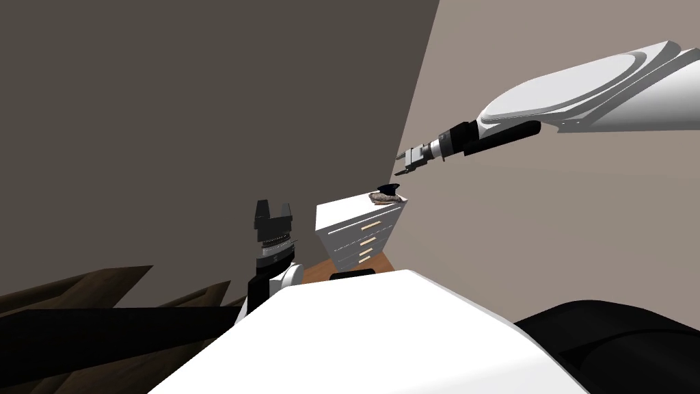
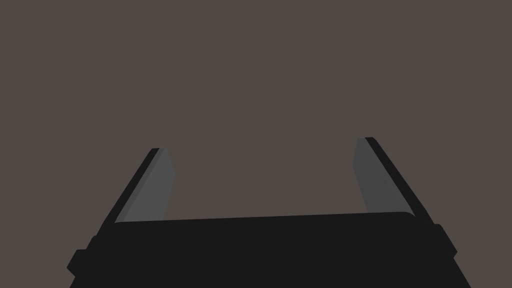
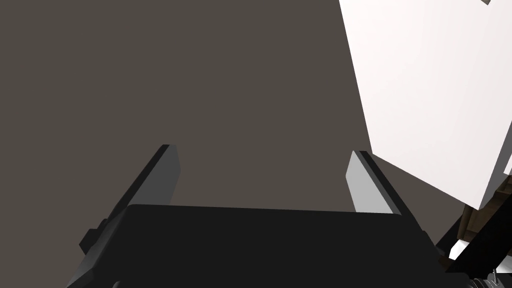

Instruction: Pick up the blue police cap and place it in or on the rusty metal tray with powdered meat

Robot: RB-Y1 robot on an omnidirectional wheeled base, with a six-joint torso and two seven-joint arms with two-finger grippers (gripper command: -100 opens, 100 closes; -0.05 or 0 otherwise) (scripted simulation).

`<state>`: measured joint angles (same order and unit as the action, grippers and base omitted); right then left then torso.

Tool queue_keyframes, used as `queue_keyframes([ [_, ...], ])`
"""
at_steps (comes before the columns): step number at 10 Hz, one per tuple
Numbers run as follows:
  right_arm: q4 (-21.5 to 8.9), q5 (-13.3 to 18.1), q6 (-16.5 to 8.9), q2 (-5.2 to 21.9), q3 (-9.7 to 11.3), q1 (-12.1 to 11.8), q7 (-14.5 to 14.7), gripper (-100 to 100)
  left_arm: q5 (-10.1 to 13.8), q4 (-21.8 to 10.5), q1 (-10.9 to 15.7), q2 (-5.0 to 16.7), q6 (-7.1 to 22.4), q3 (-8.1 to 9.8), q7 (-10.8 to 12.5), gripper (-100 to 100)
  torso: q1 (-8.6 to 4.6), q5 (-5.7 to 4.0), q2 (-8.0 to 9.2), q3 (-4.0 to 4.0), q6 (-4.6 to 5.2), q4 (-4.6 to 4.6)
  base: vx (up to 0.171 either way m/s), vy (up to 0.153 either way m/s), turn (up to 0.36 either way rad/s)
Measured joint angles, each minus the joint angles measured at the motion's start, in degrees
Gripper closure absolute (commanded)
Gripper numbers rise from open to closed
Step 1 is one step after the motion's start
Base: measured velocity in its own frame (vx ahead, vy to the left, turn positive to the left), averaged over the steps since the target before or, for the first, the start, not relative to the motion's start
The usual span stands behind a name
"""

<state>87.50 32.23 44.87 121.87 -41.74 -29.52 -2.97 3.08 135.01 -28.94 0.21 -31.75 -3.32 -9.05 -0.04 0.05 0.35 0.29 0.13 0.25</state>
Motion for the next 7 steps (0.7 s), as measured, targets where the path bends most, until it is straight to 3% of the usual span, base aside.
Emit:
queue_keyframes([
  [4,0.0,0.0,0.0,0.0,0.0,0.0,0.0,-100,0.0,0.0,0.0,0.0,0.0,0.0,0.0,0,0.01,0.0,0.0,0.0,0.01,0.0,-0.001,0.002,-0.006],
  [7,-1.3,-0.6,2.0,3.2,-1.6,1.7,-2.9,-100,0.0,0.0,0.0,0.0,0.0,0.0,0.0,0,0.03,0.02,-0.01,0.0,-0.01,0.0,0.0,0.0,-0.001],
])
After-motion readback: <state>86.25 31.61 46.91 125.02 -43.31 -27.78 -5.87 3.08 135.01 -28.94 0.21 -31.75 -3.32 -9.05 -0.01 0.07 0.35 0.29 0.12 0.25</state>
